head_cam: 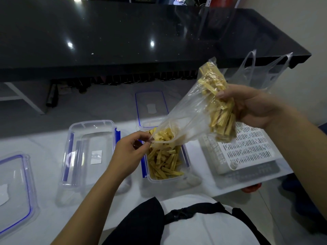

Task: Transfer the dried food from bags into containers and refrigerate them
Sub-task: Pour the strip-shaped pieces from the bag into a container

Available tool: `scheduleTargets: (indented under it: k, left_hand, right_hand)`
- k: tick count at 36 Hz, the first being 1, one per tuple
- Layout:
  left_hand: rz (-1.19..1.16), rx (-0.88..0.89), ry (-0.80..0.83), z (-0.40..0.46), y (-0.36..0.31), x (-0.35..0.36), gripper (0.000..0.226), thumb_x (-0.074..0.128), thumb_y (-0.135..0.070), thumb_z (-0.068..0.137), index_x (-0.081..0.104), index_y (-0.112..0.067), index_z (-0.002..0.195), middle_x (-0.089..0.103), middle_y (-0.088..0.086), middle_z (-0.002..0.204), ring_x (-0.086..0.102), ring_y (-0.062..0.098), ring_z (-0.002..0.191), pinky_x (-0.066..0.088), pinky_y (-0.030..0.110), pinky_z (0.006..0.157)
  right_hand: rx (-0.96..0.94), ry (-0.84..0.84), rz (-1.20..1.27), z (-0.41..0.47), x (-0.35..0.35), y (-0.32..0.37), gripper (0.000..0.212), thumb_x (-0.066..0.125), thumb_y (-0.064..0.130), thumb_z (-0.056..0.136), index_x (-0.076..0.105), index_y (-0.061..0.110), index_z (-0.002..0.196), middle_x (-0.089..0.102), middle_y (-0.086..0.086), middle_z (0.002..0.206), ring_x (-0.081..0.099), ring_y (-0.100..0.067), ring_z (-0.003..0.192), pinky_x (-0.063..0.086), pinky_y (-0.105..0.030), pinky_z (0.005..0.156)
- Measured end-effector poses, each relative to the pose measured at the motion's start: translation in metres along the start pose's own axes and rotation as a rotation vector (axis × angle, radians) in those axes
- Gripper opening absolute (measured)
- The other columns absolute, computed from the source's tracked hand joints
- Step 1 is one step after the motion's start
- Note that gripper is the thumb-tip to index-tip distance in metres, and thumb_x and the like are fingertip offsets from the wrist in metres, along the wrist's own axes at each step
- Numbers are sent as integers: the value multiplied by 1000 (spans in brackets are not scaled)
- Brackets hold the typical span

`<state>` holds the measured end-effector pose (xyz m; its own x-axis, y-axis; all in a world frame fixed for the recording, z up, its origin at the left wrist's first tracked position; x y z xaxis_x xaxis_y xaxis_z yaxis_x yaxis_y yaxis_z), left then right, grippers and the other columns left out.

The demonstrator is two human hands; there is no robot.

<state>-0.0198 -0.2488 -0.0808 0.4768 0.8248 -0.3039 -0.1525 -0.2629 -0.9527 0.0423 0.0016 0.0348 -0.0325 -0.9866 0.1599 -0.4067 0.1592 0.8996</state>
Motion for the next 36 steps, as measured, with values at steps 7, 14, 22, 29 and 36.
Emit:
scheduleTargets:
  k: [7, 14, 22, 29, 36]
  left_hand:
    - [22, -36, -77, -5, 7, -4, 20, 67, -17, 94, 70, -37, 93, 72, -15, 87, 67, 7, 77, 55, 14, 67]
    - [44, -31, -220, 5, 7, -17, 25, 67, -16, 95, 67, -41, 88, 71, -14, 88, 65, 8, 75, 51, 10, 62]
    - [22, 0, -291, 8, -8, -24, 20, 67, -15, 95, 70, -35, 93, 70, -21, 87, 66, 9, 74, 52, 10, 64]
    - [3, 22, -289, 6, -23, -27, 20, 66, -16, 96, 68, -36, 93, 69, -19, 91, 66, 8, 76, 50, 8, 62]
    - [-79, 85, -251, -14, -34, -25, 20, 66, -8, 94, 71, -28, 96, 71, -16, 87, 68, 10, 74, 53, 12, 62]
  right_hand:
    - [-6, 28, 49, 2, -5, -8, 29, 75, 23, 73, 64, 19, 99, 63, -4, 84, 67, -22, 73, 57, -42, 73]
    - [-8, -80, -7, 5, -9, -14, 63, 79, 28, 60, 58, 18, 118, 65, -5, 90, 66, -24, 79, 59, -39, 69]
    - [-24, -61, 43, -2, -8, -3, 51, 75, 23, 69, 57, 18, 117, 59, -5, 92, 59, -25, 84, 52, -46, 84]
    - [-21, -47, 95, -7, -7, 6, 45, 76, 22, 68, 60, 17, 110, 62, -4, 92, 63, -23, 83, 57, -43, 82]
    - [-35, -107, 33, -17, -16, 12, 44, 77, 29, 64, 68, 14, 105, 71, -2, 87, 71, -19, 78, 62, -35, 71]
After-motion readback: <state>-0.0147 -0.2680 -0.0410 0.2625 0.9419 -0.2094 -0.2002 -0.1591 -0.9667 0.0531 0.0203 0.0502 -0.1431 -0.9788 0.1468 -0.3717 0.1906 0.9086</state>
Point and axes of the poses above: each hand's wrist, its own z-axis towards the middle knuckle, its own x-axis out of the palm, y = z × x, the point moved 9 cm from there along z, towards the middle knuckle
